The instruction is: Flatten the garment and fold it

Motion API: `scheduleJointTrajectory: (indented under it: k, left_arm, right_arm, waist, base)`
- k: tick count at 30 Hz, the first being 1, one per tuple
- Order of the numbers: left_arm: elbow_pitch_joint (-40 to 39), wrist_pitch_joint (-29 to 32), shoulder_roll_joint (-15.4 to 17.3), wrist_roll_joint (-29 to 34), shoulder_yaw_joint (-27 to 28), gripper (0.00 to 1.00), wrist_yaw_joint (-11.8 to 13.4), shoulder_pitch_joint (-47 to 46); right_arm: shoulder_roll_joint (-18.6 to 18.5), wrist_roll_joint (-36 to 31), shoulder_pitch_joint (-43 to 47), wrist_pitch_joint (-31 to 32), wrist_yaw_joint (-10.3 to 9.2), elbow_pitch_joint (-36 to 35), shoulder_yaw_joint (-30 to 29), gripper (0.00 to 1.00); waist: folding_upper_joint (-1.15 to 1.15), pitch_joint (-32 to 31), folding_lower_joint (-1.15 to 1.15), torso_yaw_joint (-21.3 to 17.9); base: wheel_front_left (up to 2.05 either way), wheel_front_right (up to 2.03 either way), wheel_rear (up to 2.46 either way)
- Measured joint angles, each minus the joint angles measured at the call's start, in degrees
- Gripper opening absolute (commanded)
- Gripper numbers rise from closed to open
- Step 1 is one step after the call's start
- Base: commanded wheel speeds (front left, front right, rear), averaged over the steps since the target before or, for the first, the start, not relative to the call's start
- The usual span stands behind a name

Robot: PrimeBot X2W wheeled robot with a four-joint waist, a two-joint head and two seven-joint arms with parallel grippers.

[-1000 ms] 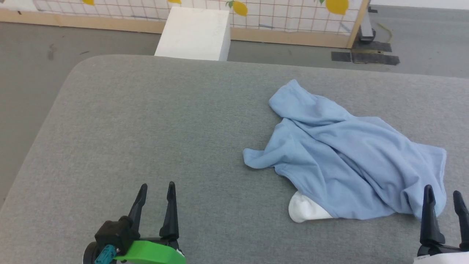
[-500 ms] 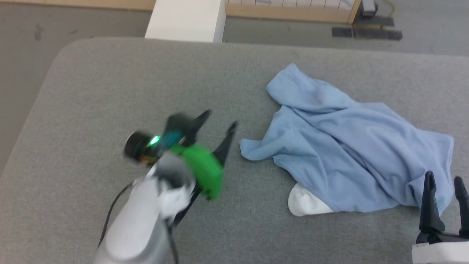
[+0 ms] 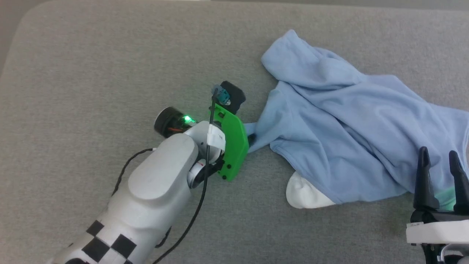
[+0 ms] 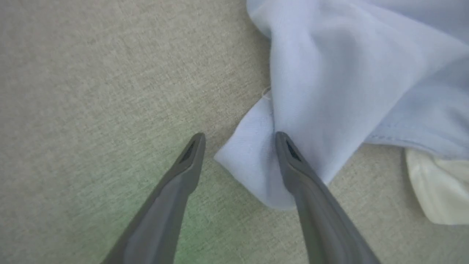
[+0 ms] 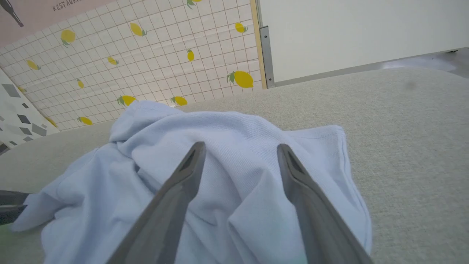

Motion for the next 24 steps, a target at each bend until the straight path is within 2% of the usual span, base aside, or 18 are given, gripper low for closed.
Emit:
scheduleJointTrajectory:
  k: [6,7,8,12,18,21,24]
  left_arm:
    - [4.76,1.97,-0.09,-2.0,-2.37,1.0,-0.02,-3.74]
    - [4.94,2.03,-0.1,-2.61,-2.87,0.23,-0.02,-4.02]
    - [4.92,2.02,-0.01,-3.82,-3.64,0.0,0.01,-4.21]
    - [4.32,0.4,0.15,-8.01,-6.09,0.0,0.0,-4.55]
    - [2.25,-6.5,1.49,-13.82,-7.12,0.0,0.0,-2.8]
    - [-0.7,-11.23,3.91,-16.36,-5.22,0.0,0.0,-0.41]
    - [-4.67,-15.71,8.03,-18.33,-2.04,0.0,0.09,3.43]
  right_arm:
    - [0.0,0.02,-0.47,0.22,0.0,-0.04,-0.05,1.0]
    - [0.01,0.02,-0.48,0.22,0.0,0.0,-0.07,1.0]
    - [0.0,0.03,-0.57,0.22,0.0,0.08,-0.04,1.0]
    - [0.0,0.07,-0.65,0.2,0.0,0.74,-0.29,1.0]
    - [0.02,0.08,-0.6,0.22,0.0,1.31,-0.41,1.0]
    - [0.01,0.08,-0.1,0.32,0.0,1.44,-0.58,1.0]
    - [0.01,0.21,1.19,0.8,0.0,1.71,-0.64,1.0]
  waist:
    - [0.0,2.32,0.0,-1.9]
    - [0.0,2.51,0.0,-2.12]
    - [0.0,2.71,0.0,-2.37]
    - [0.0,2.75,0.0,-2.55]
    - [0.0,0.58,0.0,-1.56]
    - [0.0,-1.39,0.0,-0.63]
    - [0.0,-3.58,0.0,0.49]
  base:
    - [0.0,0.0,0.0]
    - [0.0,0.0,0.0]
    - [0.0,0.0,0.0]
    - [0.0,0.0,0.0]
    - [0.0,0.0,0.0]
    - [0.0,0.0,0.0]
    - [0.0,0.0,0.0]
